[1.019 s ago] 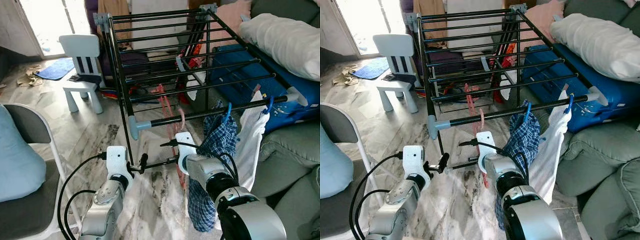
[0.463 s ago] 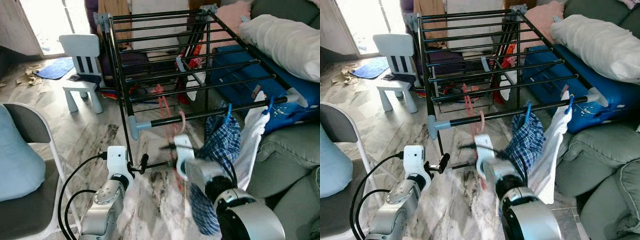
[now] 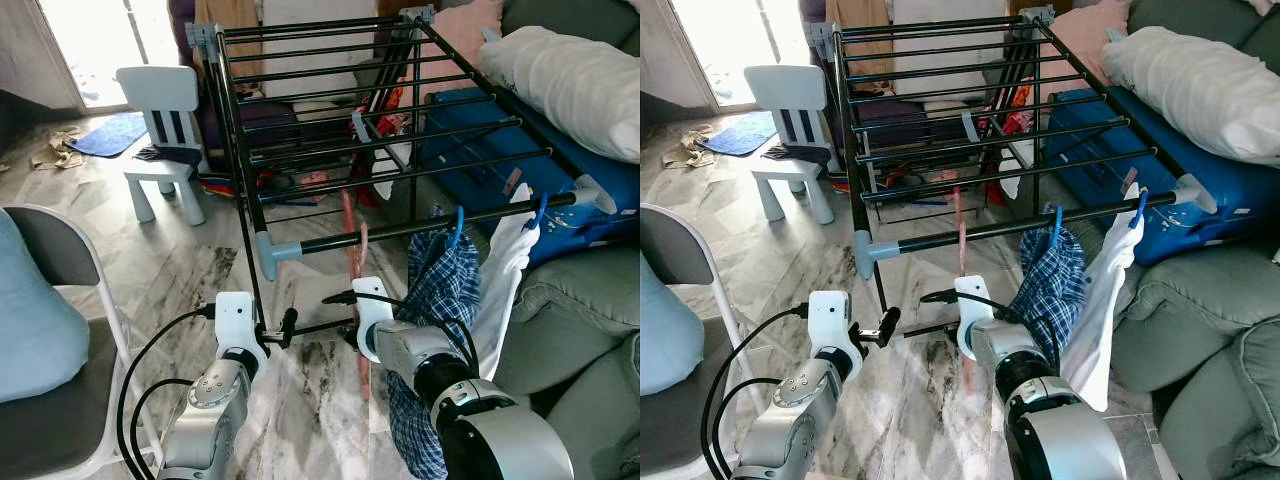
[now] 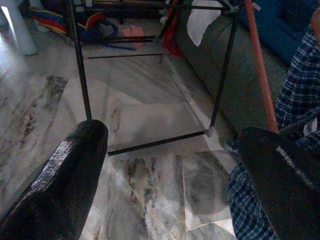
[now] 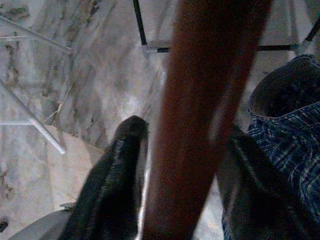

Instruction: Hang hanger

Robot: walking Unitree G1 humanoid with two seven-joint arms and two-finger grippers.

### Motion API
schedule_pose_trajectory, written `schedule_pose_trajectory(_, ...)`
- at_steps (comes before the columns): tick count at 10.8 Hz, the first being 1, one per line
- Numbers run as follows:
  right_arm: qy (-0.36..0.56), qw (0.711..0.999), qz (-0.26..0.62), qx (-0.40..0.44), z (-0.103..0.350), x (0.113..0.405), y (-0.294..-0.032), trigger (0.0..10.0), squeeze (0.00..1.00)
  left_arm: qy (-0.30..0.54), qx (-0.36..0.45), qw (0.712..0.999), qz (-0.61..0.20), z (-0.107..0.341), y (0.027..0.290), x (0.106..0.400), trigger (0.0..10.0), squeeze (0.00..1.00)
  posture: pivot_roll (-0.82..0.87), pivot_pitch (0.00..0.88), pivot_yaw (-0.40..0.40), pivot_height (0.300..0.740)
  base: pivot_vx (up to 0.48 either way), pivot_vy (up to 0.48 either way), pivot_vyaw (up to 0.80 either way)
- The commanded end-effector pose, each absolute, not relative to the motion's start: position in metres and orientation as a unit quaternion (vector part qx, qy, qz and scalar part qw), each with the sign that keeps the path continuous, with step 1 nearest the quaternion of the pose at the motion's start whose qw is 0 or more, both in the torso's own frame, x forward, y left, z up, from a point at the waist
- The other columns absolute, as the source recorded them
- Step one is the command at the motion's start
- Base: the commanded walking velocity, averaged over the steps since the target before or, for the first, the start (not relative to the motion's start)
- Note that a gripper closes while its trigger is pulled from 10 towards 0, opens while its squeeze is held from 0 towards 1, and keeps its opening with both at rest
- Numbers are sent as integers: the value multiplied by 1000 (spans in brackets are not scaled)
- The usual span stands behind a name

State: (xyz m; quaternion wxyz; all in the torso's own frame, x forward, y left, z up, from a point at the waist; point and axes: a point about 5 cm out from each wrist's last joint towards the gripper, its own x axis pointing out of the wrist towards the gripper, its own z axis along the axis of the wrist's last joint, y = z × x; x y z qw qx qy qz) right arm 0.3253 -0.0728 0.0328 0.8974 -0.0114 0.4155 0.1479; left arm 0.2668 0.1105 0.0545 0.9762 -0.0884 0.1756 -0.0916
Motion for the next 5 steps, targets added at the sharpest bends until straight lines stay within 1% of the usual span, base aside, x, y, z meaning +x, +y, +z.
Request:
schedule_pose_trajectory(1, 389, 907, 159, -17, 42, 331, -70, 10000, 1000, 173, -89, 976, -96, 57, 109, 268, 10000, 0, -98, 0, -7, 740, 0, 0, 0)
schedule_pose_trajectory(3, 348, 917, 188, -61, 49, 335, -73, 10000, 1000, 168, -85, 978, -89, 59, 114, 266, 10000, 0, -93, 0, -8, 740, 0, 0, 0)
schedule_pose_trajectory(5, 338, 917, 197, -79, 45, 326, -86, 10000, 1000, 171, -83, 978, -81, 57, 119, 262, 10000, 0, -92, 0, -14, 740, 0, 0, 0)
